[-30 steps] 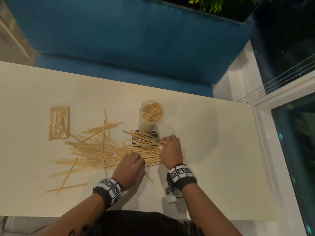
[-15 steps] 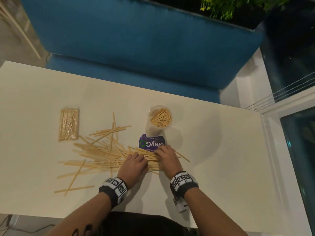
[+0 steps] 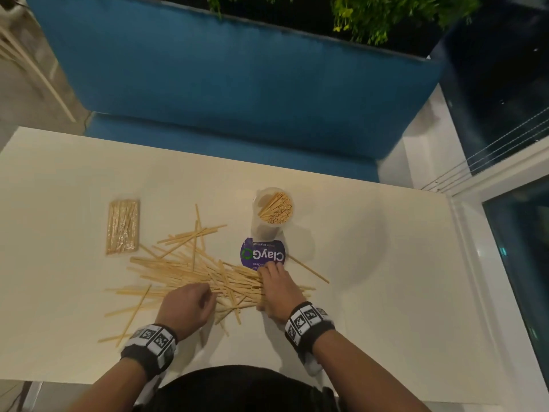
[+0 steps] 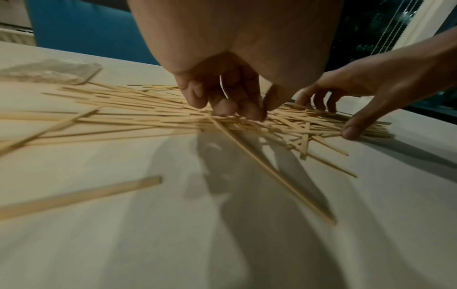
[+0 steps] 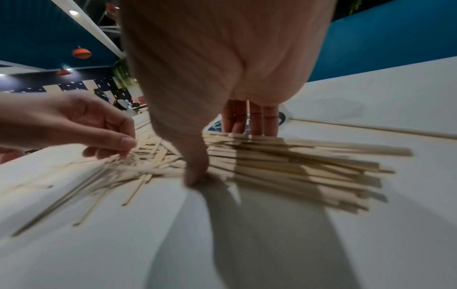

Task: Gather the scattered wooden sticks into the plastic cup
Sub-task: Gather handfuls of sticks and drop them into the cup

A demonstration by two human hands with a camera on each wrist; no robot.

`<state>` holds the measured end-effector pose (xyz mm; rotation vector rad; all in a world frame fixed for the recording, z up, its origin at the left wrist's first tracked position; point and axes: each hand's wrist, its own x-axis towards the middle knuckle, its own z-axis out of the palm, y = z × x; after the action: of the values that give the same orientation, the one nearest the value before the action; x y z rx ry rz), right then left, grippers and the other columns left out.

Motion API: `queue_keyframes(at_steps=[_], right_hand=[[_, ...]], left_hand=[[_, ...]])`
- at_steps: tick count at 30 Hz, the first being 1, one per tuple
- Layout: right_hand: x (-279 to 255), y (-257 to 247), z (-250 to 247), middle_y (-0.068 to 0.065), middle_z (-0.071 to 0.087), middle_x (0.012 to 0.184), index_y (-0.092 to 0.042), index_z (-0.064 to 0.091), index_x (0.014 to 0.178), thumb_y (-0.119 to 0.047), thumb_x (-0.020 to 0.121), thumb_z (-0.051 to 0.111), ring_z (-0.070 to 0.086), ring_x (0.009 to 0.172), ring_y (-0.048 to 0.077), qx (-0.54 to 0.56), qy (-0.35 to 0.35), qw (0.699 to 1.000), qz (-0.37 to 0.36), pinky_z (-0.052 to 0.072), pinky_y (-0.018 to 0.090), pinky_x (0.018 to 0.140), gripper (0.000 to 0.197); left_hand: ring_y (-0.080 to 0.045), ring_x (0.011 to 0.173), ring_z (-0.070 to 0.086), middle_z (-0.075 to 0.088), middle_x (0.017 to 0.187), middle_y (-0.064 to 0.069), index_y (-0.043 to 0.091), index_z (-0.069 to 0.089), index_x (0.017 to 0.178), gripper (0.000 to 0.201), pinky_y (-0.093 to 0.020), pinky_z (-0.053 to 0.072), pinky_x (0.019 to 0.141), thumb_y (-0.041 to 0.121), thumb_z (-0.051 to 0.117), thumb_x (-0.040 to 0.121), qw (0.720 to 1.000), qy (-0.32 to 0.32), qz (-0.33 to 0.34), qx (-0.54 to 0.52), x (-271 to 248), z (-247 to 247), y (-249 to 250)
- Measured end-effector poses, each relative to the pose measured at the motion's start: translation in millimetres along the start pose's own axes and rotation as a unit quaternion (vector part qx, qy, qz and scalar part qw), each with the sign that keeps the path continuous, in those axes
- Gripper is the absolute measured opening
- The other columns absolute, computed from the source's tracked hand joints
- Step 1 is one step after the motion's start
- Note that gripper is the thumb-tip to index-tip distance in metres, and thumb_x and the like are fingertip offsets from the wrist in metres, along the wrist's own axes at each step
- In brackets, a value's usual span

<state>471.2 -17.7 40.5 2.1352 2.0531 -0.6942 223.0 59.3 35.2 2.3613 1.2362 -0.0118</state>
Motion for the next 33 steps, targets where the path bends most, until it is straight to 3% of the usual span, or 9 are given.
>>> queue_keyframes(at_steps=[4,6,10,16,22,27,30,33], right_hand=[[-4,-10,5,0.014,0.049,0.126,-0.005,0.049,0.126,-0.002,0.084,0.069,0.046,0.112,0.029,-0.054,0.008,0.998,-0.017,0.051,0.041,0.097,0.047],[-5,-17,6,0.017,0.053,0.123,-0.002,0.051,0.125,0.003,0.09,0.057,0.049,0.111,0.03,-0.072,0.013,0.997,-0.016,0.052,0.039,0.095,0.035],[-4,-34,8,0.021,0.056,0.118,0.001,0.052,0.121,0.001,0.095,0.045,0.053,0.108,0.034,-0.109,0.007,0.994,0.006,0.051,0.04,0.091,0.027],[2,-46,6,0.021,0.053,0.128,0.001,0.048,0.128,-0.008,0.101,0.044,0.051,0.117,0.035,-0.115,-0.023,0.992,0.053,0.047,0.042,0.095,0.029],[0,-34,2,0.023,0.048,0.134,0.002,0.044,0.132,-0.011,0.103,0.042,0.049,0.121,0.037,-0.114,-0.046,0.992,0.029,0.046,0.045,0.097,0.032],[-7,-17,-13,0.021,0.044,0.135,-0.002,0.043,0.133,-0.003,0.095,0.05,0.054,0.113,0.039,-0.066,-0.101,0.991,0.06,0.045,0.05,0.095,0.039],[-8,-2,-23,0.018,0.052,0.13,-0.007,0.044,0.13,-0.003,0.093,0.051,0.055,0.114,0.039,-0.021,-0.121,0.989,0.082,0.042,0.05,0.1,0.037],[-7,15,-34,0.017,0.06,0.123,-0.01,0.046,0.124,-0.009,0.096,0.051,0.059,0.109,0.038,0.046,-0.136,0.986,0.082,0.048,0.049,0.097,0.029]], left_hand=[[-0.004,0.061,0.05,0.055,0.068,0.012,0.031,0.05,0.074,0.025,-0.018,0.028,0.052,0.04,0.058,0.096,0.998,-0.047,-0.028,-0.019,-7,3,-10],[-0.004,0.062,0.049,0.054,0.068,0.012,0.032,0.049,0.075,0.024,-0.018,0.028,0.053,0.04,0.058,0.097,0.997,-0.052,-0.035,-0.035,-7,4,-11],[-0.004,0.061,0.05,0.056,0.067,0.011,0.031,0.052,0.077,0.021,-0.018,0.028,0.053,0.038,0.06,0.097,0.997,-0.047,-0.044,-0.038,-6,4,-10],[-0.003,0.061,0.05,0.055,0.067,0.012,0.034,0.051,0.078,0.021,-0.019,0.03,0.054,0.039,0.059,0.097,0.995,-0.056,-0.05,-0.059,-6,4,-14],[-0.003,0.059,0.05,0.055,0.064,0.01,0.035,0.048,0.076,0.027,-0.019,0.03,0.055,0.035,0.056,0.101,0.991,-0.058,-0.037,-0.117,-6,-1,-18],[-0.008,0.055,0.049,0.054,0.059,0.008,0.032,0.047,0.07,0.033,-0.024,0.031,0.054,0.03,0.057,0.101,0.987,-0.038,-0.053,-0.15,-6,-6,-21],[-0.011,0.053,0.049,0.054,0.057,0.004,0.03,0.048,0.07,0.032,-0.027,0.034,0.052,0.03,0.057,0.101,0.985,-0.02,-0.059,-0.163,-4,-14,-18],[-0.013,0.055,0.053,0.058,0.059,0.003,0.028,0.053,0.073,0.029,-0.032,0.041,0.055,0.029,0.058,0.101,0.981,0.004,-0.061,-0.184,5,-20,-17]])
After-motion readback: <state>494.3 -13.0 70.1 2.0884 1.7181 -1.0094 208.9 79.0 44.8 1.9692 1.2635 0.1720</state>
